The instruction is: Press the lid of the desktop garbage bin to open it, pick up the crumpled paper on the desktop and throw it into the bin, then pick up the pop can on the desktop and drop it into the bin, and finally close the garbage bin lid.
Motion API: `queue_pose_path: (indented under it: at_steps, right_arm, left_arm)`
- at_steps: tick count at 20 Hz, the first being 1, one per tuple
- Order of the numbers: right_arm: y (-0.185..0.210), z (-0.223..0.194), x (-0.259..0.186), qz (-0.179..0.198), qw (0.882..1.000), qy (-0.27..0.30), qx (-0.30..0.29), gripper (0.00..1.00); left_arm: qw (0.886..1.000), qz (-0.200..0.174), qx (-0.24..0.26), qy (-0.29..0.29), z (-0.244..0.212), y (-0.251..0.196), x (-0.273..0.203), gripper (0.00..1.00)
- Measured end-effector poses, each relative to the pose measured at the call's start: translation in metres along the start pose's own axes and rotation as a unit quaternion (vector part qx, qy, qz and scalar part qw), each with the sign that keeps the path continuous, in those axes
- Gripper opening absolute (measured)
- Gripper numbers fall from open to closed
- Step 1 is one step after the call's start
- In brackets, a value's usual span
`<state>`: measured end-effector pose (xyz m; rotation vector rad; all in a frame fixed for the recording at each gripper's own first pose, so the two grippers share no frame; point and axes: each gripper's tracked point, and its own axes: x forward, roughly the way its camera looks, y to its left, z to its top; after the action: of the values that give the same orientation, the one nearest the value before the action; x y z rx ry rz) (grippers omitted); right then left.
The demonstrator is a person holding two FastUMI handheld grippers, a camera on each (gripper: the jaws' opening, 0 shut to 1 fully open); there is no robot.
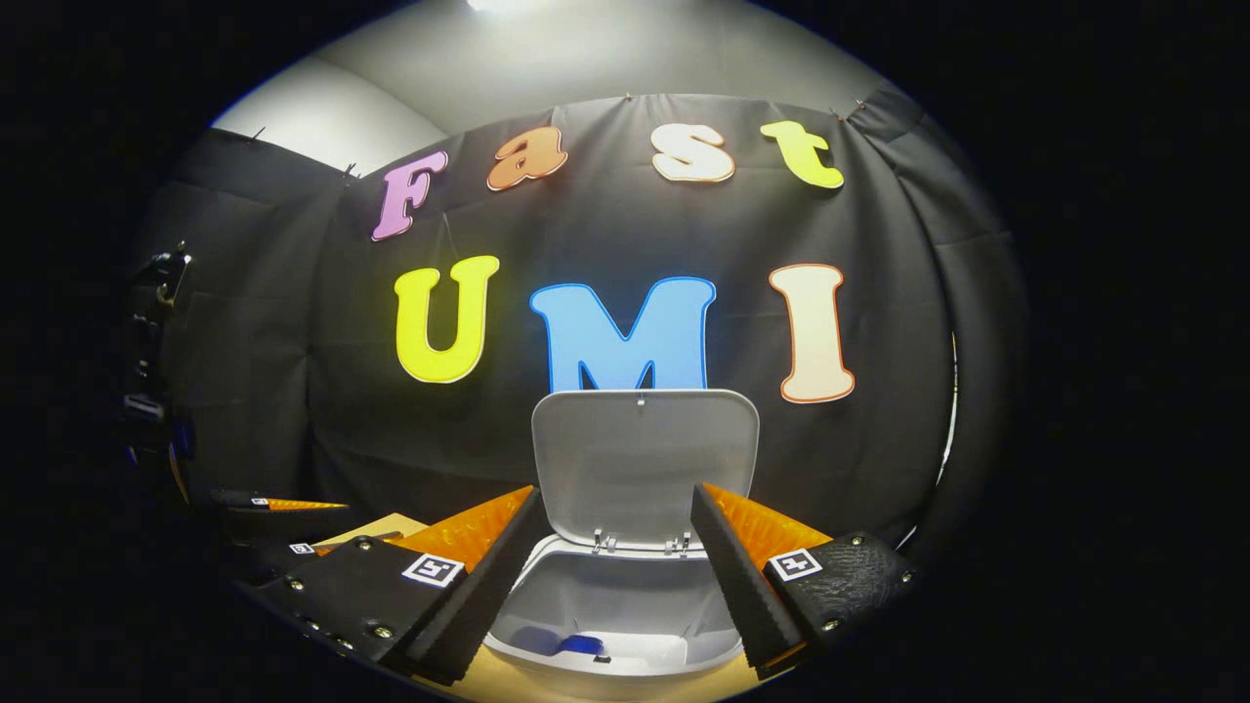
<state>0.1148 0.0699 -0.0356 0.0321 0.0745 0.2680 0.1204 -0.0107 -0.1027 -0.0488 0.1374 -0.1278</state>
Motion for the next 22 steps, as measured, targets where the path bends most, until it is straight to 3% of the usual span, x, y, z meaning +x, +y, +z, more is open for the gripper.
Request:
queue_pose_path:
  at_steps: [16, 22]
  right_arm:
    - [-0.006, 0.049, 0.038, -0.020, 0.998, -0.052, -0.020, 0.98]
    - [-0.014, 0.057, 0.056, -0.048, 0.996, -0.069, -0.019, 0.98]
  left_arm:
    - [1.000, 0.013, -0.011, 0.013, -0.011, 0.018, 0.003, 0.96]
    - [0.999, 0.020, -0.018, 0.028, -0.025, 0.032, 0.013, 0.94]
